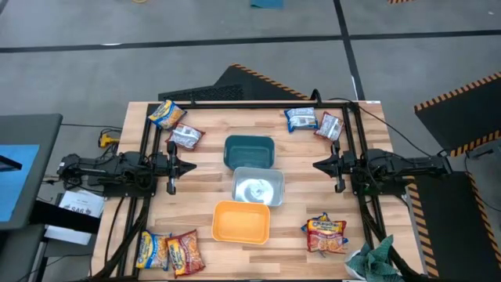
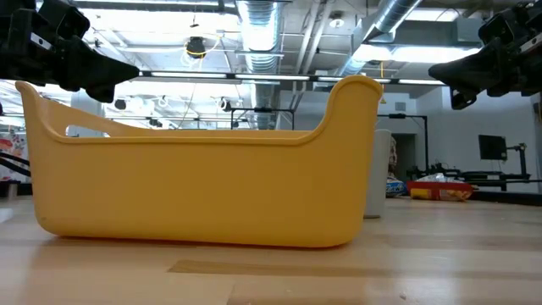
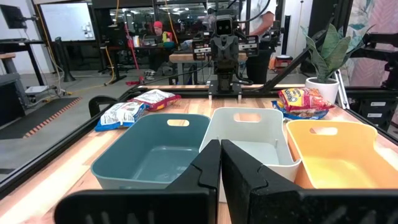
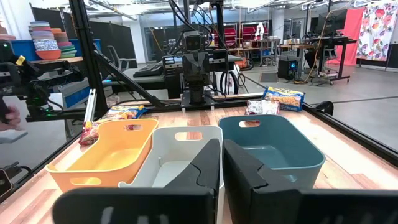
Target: Sort Maruchan noodles
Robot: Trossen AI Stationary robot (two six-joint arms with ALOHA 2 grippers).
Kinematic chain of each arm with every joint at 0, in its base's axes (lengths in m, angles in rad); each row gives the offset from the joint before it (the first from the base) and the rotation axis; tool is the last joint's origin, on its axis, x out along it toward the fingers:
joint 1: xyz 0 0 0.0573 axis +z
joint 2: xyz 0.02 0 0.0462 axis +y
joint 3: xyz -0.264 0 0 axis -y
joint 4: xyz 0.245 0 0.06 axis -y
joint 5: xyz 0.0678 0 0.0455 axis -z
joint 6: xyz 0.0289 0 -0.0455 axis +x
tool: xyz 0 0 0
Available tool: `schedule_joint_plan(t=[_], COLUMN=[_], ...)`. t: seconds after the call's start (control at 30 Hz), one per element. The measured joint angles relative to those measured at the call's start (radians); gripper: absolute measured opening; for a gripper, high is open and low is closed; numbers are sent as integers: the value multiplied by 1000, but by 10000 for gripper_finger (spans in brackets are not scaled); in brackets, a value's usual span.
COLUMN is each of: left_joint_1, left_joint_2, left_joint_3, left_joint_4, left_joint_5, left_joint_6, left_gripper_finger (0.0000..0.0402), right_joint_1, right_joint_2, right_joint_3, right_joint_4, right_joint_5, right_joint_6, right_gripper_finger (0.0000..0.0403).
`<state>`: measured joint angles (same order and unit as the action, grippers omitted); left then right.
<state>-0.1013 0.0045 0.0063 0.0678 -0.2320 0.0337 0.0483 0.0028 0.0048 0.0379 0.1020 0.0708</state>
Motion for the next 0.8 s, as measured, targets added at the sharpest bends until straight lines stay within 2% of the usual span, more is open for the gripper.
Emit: schedule_joint_plan(t=[0.3, 0.43, 0.6, 0.7, 0.8], left_joint_1=[0, 0, 18, 46, 95], left_joint_2=[1, 0, 46, 134, 273], left_joint_3=[0, 0, 4, 60, 145], left_joint_4=[115, 148, 317, 220, 71], left_joint_5=[1, 0, -78, -154, -290], left_joint_6=[-6, -95, -84, -80, -85], left_gripper_finger=[0, 0, 0, 7, 29], right_joint_1=[0, 0, 0, 0, 0], right_joint_2=[0, 0, 0, 0, 0], right_joint_3=[0, 0, 0, 0, 0], right_joint_4=[0, 0, 0, 0, 0], right_joint_5=[0, 0, 0, 0, 0], right_joint_6=[0, 0, 0, 0, 0], right_gripper_finger=[44, 44, 44, 44, 44])
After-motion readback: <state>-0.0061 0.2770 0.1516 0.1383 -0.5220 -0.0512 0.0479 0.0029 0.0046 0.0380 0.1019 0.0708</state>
